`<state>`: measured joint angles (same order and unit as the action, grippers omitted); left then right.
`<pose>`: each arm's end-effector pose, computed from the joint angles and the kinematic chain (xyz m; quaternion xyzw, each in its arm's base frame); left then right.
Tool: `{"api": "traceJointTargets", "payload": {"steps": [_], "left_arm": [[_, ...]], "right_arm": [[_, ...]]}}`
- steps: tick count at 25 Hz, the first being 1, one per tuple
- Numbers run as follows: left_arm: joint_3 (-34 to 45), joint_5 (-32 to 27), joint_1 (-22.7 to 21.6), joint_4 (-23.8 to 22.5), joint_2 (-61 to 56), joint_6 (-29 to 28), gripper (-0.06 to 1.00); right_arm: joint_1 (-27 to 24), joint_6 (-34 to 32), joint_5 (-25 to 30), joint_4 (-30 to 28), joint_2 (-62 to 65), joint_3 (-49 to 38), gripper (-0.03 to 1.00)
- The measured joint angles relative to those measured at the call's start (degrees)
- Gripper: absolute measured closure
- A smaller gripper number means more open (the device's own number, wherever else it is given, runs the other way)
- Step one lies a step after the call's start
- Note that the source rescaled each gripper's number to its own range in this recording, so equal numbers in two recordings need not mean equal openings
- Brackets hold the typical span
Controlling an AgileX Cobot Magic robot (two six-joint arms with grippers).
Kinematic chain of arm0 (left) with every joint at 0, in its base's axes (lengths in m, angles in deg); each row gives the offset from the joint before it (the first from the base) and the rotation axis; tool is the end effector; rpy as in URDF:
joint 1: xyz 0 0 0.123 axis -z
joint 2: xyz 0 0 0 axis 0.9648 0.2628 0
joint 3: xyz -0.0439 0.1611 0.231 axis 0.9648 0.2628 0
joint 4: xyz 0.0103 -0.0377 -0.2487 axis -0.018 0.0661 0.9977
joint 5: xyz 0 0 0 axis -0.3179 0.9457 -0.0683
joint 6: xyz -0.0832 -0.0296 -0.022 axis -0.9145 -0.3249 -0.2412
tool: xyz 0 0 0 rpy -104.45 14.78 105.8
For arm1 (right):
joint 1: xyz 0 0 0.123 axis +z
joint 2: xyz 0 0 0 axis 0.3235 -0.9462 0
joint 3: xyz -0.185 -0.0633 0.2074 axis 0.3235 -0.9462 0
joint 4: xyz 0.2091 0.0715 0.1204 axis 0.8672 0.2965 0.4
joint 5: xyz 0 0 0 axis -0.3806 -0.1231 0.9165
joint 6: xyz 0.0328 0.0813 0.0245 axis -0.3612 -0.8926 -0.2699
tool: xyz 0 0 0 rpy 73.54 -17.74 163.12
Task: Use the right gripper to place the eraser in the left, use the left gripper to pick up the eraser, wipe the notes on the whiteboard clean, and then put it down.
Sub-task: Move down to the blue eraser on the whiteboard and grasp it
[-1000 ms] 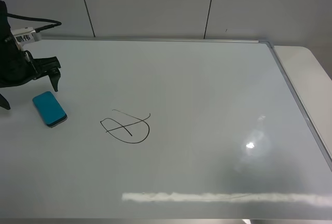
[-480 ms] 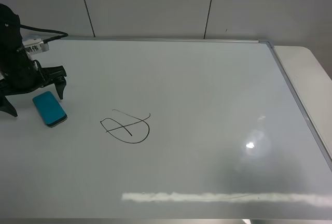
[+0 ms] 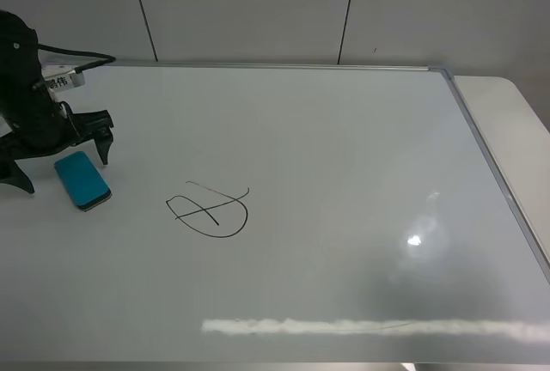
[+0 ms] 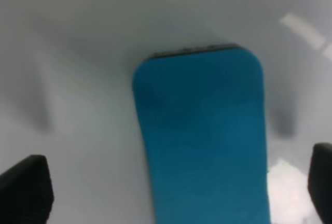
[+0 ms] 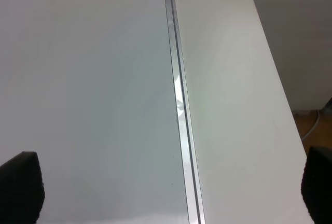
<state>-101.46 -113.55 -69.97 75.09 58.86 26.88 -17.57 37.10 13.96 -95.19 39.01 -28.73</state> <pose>0.3229 -0.0158 0.1396 -0.3280 0.9392 0.0235 0.0990 -0.0054 -0.0079 0.2782 -0.0136 0.8506 -0.0462 0.5235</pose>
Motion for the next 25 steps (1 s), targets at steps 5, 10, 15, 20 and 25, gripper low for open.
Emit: {"api": "traceJointTargets", "payload": {"steps": [5,10,15,20,25], "left_arm": [[0.0,0.93,0.0,0.0,1.1,-0.42,-0.06],[0.0,1.03,0.0,-0.16,1.28,-0.62,-0.06],[0.0,1.03,0.0,-0.59,1.28,-0.98,-0.06],[0.0,0.75,0.0,-0.71,1.99,-1.05,0.54],[0.0,0.89,0.0,-1.02,2.13,-0.21,0.92]], "right_arm": [[0.0,0.0,0.0,0.0,0.0,0.0,-0.03],[0.0,0.0,0.0,0.0,0.0,0.0,-0.03],[0.0,0.0,0.0,0.0,0.0,0.0,-0.03],[0.0,0.0,0.0,0.0,0.0,0.0,-0.03],[0.0,0.0,0.0,0.0,0.0,0.0,-0.03]]}}
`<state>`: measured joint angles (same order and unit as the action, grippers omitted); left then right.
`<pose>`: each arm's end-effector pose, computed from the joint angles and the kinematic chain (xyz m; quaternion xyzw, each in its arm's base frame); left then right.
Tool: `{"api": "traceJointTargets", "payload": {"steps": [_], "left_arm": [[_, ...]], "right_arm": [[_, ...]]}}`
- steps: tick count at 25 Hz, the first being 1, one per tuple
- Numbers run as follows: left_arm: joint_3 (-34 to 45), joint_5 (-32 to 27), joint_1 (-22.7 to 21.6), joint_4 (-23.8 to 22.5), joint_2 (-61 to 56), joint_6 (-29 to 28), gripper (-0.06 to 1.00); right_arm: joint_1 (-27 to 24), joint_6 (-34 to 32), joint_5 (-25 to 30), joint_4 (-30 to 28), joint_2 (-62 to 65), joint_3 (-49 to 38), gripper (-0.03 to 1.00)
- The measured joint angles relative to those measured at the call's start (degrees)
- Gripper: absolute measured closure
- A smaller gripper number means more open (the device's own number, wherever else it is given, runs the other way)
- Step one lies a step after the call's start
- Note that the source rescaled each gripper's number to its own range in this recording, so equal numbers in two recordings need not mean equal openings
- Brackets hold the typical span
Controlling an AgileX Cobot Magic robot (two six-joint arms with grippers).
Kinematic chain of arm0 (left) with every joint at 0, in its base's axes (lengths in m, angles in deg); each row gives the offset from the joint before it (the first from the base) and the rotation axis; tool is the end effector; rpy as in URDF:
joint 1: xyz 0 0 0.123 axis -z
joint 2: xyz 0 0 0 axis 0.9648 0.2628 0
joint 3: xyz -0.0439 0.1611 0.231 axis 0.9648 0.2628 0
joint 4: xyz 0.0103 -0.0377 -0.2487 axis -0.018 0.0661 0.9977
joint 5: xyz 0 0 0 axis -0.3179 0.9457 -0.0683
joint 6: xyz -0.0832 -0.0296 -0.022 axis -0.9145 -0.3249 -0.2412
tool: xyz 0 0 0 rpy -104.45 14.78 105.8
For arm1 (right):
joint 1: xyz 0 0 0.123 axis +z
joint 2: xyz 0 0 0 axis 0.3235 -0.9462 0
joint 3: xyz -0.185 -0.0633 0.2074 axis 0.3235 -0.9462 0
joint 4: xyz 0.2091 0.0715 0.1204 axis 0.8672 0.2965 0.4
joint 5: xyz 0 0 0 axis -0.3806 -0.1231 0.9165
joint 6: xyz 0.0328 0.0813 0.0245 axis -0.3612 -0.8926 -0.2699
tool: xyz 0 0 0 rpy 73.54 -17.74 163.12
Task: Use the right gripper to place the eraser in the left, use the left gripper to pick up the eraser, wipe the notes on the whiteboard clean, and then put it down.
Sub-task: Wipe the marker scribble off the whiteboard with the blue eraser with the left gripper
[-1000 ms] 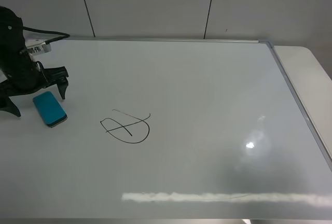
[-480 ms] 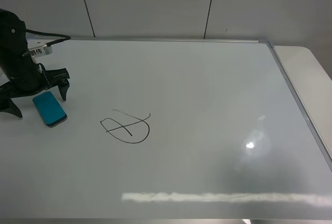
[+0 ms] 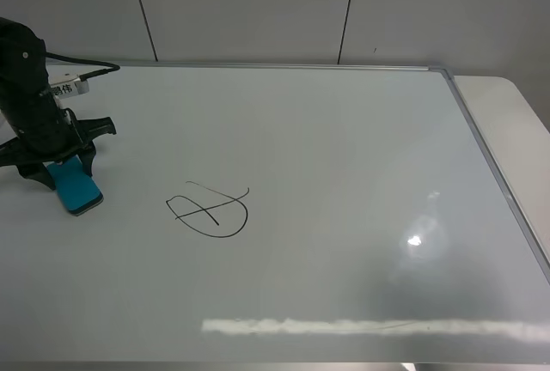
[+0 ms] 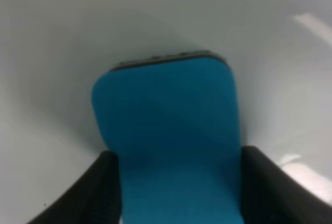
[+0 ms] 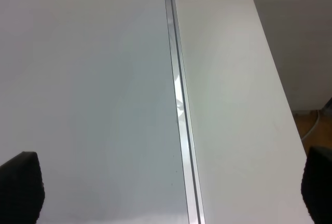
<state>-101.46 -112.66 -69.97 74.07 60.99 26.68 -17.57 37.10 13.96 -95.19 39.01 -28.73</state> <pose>0.3249 -0.0152 0.1279 -0.3218 0.9419 0.0318 0.0913 -0.0054 -0.0079 0.2782 -0.0136 0.8506 -0.0462 0.5235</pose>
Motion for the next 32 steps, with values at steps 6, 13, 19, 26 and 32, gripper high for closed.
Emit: {"api": "traceJointTargets", "payload": {"steps": [6,13,19,26,32], "left_arm": [[0.0,-0.2,0.0,0.0,-0.52,1.64,0.92],[0.0,-3.78,0.0,0.32,-7.44,14.48,0.92],[0.0,-8.13,0.46,9.09,-12.19,38.88,0.92],[0.0,-8.09,12.28,10.18,-12.32,45.1,0.92],[0.0,-6.49,30.15,5.08,-12.32,45.68,0.92]], "right_arm": [[0.0,0.0,0.0,-0.05,0.0,0.0,-0.03],[0.0,0.0,0.0,-0.05,0.0,0.0,-0.03],[0.0,0.0,0.0,-0.05,0.0,0.0,-0.03],[0.0,0.0,0.0,-0.05,0.0,0.0,-0.03],[0.0,0.0,0.0,-0.05,0.0,0.0,-0.03]]}}
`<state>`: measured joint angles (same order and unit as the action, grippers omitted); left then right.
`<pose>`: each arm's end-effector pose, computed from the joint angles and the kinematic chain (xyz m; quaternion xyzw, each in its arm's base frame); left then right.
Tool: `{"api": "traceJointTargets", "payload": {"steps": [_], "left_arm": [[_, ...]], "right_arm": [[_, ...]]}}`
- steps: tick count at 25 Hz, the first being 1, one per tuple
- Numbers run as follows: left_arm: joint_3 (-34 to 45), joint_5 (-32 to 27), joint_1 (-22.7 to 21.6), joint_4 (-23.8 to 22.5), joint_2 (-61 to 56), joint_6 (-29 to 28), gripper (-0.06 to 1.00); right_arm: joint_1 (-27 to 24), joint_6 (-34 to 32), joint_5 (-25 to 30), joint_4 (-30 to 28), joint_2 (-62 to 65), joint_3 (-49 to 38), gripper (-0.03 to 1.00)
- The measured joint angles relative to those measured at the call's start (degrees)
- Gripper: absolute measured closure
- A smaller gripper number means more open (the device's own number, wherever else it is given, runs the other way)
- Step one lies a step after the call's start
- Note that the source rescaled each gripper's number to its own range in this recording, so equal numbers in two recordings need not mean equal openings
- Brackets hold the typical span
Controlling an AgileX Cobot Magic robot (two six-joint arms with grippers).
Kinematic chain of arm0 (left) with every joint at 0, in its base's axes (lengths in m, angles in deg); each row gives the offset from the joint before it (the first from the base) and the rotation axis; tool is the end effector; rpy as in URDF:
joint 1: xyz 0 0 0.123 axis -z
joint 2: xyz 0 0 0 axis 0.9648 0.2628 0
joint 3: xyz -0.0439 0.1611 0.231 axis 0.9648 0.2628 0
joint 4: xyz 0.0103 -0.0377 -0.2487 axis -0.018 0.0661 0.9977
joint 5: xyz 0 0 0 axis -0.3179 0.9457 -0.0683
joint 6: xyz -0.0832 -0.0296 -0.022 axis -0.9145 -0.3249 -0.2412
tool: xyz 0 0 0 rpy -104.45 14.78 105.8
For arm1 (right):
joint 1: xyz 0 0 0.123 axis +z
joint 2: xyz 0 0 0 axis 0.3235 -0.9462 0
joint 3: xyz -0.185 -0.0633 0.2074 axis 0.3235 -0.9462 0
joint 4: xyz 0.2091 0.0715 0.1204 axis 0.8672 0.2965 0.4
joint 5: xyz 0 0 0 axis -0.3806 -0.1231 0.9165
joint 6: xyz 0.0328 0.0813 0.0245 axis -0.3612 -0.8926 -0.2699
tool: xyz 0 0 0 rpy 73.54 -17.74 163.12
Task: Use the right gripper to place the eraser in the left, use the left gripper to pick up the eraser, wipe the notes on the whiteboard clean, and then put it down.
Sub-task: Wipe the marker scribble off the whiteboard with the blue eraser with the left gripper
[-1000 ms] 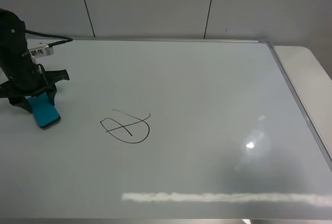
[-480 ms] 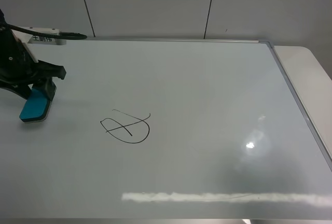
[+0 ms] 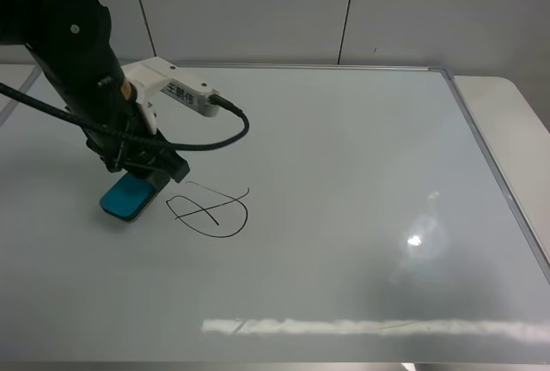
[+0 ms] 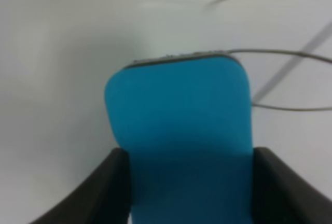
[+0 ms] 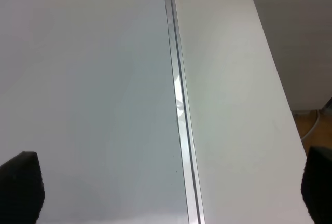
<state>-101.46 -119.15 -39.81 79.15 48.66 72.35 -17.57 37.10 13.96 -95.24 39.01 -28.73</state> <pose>0.2556 -0.1686 0.1936 0.2848 0.9502 0.0060 0.1263 -0.0054 -0.0080 0.2782 -0.0136 0.8506 -0.0467 0.5235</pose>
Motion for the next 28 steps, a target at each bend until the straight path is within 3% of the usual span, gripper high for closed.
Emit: {"api": "traceJointTargets", "payload": {"steps": [6,11,19,24,27,28], "left_arm": [[0.0,5.6,12.79,-0.33,2.53,-0.07,0.92],[0.0,9.84,18.4,1.89,9.47,1.39,0.92],[-0.03,14.32,17.4,2.66,15.0,4.07,0.92],[-0.33,16.38,14.01,3.32,15.58,6.44,0.92],[-0.33,17.69,10.55,3.79,15.69,8.15,0.92],[-0.33,18.61,7.6,3.85,15.69,9.36,0.92]], "right_arm": [[0.0,0.0,0.0,0.0,0.0,0.0,-0.03],[0.0,0.0,0.0,0.0,0.0,0.0,-0.03],[0.0,0.0,0.0,0.0,0.0,0.0,-0.03],[0.0,0.0,0.0,-0.3,0.0,0.0,-0.03],[0.0,0.0,0.0,-0.37,0.0,0.0,-0.03],[0.0,0.0,0.0,-0.37,0.0,0.0,-0.03]]}}
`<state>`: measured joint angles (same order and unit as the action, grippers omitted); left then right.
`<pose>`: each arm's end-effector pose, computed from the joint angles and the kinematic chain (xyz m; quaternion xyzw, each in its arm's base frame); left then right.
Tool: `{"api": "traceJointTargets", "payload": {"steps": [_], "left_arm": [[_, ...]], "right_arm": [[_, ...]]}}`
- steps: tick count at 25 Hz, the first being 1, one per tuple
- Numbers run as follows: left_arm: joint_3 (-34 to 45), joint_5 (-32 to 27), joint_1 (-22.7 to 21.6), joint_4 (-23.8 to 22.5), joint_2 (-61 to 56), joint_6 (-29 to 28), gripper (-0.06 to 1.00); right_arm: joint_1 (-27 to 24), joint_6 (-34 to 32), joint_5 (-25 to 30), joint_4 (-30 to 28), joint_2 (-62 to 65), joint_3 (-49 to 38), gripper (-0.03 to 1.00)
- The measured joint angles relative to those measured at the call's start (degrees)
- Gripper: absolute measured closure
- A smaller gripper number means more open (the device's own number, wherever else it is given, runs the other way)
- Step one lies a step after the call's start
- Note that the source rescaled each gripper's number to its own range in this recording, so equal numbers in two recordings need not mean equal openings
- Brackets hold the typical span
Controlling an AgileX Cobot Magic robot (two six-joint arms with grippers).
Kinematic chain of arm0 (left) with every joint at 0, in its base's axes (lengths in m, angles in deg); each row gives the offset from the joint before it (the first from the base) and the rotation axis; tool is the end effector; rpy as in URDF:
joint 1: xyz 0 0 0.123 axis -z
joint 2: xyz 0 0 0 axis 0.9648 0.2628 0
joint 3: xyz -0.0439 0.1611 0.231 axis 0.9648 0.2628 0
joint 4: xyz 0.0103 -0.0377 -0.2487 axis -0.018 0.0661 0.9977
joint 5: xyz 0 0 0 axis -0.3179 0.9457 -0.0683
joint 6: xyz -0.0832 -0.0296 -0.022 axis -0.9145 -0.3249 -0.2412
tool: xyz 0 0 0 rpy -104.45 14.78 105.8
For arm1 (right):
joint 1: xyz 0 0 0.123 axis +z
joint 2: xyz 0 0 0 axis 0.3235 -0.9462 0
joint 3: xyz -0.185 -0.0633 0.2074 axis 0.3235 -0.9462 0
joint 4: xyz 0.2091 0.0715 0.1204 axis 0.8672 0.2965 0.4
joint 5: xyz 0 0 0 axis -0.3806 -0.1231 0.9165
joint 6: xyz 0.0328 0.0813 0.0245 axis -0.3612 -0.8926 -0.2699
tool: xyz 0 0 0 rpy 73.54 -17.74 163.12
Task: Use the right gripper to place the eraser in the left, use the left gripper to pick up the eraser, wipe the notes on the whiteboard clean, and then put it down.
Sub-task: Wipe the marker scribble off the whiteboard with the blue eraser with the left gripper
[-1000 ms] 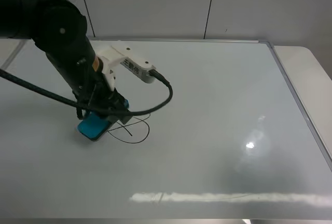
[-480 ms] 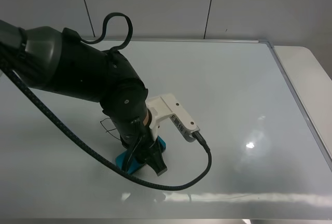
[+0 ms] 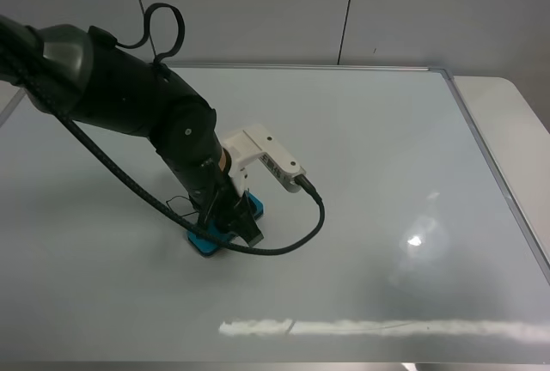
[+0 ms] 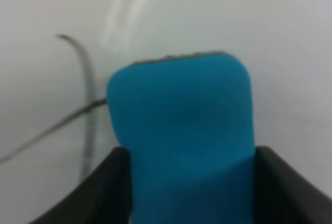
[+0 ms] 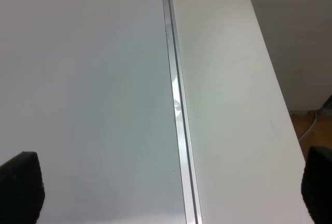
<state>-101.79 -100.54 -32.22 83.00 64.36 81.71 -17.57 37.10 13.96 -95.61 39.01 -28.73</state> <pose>0.2553 -0.2309 0.1126 0.4069 0.9019 -0.0325 0.1417 -0.0054 -0.0085 0.2782 -0.0135 0.8505 -0.0499 0.5235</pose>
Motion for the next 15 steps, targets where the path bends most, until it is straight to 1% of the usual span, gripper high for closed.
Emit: {"api": "traceJointTargets", "payload": {"steps": [5,9,12,15], "left_arm": [[-0.43,1.94,-8.07,0.25,0.27,2.34,0.92],[-0.45,3.43,-15.57,0.25,0.27,4.04,0.92],[-0.49,3.77,-18.76,0.25,0.27,4.49,0.92],[-0.49,3.83,-18.95,0.54,0.27,4.8,0.92]], "right_arm": [[0.0,0.0,0.0,0.0,0.0,0.0,-0.03],[0.0,0.0,0.0,0.0,0.0,0.0,-0.03],[0.0,0.0,0.0,0.0,0.0,0.0,-0.03],[0.0,0.0,0.0,0.0,0.0,0.0,-0.03]]}}
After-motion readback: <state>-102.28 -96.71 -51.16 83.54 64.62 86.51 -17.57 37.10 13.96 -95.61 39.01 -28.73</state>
